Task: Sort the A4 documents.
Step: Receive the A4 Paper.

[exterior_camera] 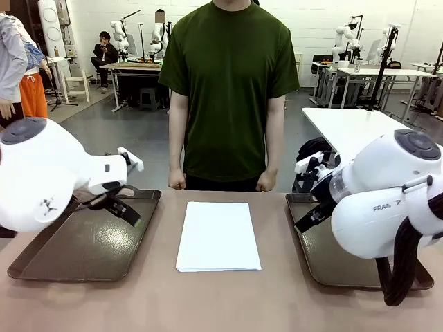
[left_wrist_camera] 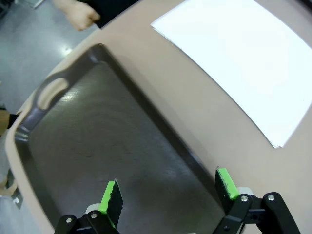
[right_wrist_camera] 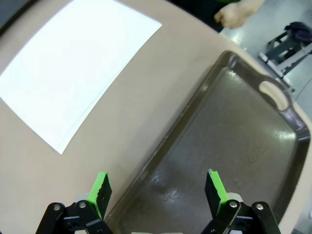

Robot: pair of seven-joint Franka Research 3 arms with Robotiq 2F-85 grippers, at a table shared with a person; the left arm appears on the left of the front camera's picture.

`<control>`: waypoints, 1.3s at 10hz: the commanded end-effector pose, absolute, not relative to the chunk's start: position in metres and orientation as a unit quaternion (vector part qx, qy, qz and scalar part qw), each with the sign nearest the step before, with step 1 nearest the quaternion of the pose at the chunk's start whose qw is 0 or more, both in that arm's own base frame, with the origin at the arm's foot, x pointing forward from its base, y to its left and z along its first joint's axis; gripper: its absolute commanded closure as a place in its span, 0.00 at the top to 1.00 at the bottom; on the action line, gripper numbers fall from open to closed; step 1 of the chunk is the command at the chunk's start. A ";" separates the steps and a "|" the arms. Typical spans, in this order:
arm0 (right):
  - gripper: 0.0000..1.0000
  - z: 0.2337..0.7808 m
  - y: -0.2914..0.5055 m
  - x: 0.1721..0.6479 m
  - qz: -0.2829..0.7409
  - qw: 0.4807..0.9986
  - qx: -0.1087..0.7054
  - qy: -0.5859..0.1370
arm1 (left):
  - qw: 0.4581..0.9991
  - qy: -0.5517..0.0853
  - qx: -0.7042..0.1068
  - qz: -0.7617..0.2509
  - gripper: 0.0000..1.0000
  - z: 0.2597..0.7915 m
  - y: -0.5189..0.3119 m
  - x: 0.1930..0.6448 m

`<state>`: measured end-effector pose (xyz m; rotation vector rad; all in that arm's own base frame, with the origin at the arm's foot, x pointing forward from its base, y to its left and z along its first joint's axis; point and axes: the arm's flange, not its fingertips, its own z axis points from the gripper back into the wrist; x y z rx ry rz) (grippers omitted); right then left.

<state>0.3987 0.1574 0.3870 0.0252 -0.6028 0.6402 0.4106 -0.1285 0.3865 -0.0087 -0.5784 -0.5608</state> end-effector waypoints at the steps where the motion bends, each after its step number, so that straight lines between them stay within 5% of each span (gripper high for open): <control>1: 1.00 0.408 0.115 0.375 0.305 0.897 0.042 -0.316 | 0.907 -0.338 -0.025 -0.251 1.00 0.414 -0.089 0.374; 6: 1.00 0.464 0.036 0.347 0.335 0.851 0.158 -0.371 | 0.845 -0.381 -0.184 -0.328 1.00 0.446 -0.039 0.331; 13: 1.00 0.469 -0.001 0.348 0.328 0.834 0.204 -0.395 | 0.843 -0.395 -0.182 -0.316 1.00 0.444 0.002 0.306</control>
